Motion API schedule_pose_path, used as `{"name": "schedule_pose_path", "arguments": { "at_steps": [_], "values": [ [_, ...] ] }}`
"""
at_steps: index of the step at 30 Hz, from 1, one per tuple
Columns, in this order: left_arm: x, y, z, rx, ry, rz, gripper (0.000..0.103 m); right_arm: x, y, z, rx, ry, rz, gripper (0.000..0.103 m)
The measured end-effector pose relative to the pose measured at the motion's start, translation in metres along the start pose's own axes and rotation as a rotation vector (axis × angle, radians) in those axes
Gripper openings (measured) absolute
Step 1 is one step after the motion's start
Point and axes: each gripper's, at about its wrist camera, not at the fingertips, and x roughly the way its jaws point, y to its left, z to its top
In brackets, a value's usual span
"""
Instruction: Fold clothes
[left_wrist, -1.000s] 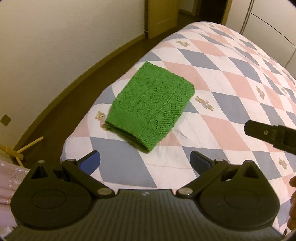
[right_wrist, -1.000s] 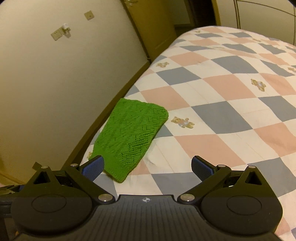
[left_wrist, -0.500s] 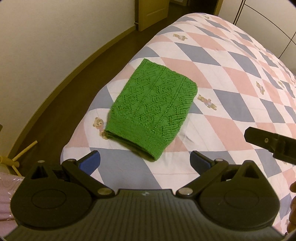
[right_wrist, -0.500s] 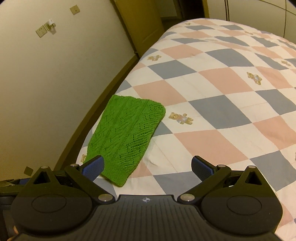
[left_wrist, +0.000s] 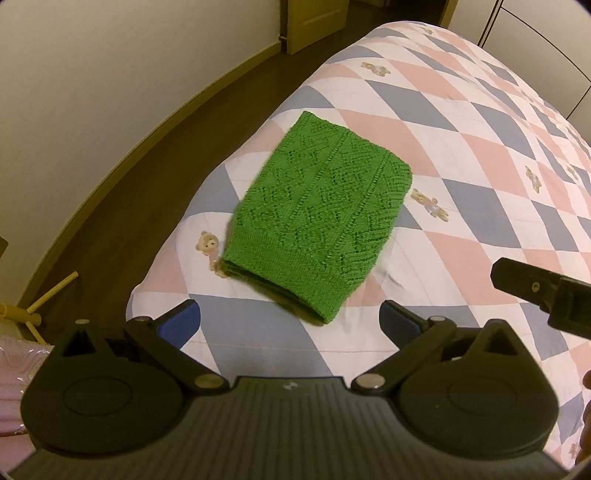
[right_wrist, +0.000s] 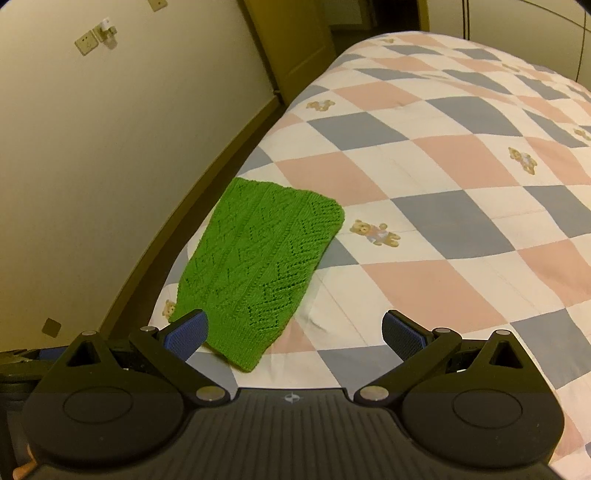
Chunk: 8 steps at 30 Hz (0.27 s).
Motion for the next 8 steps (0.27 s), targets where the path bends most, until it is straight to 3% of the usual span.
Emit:
{"name": "schedule_pose_path", "arguments": {
  "at_steps": [8],
  "values": [
    [-0.011,-0.023,0.000,0.022,-0.043,-0.010,0.102,-0.013,-0.019,0.003,0.017,-0.023,-0.006,0.103]
  ]
}}
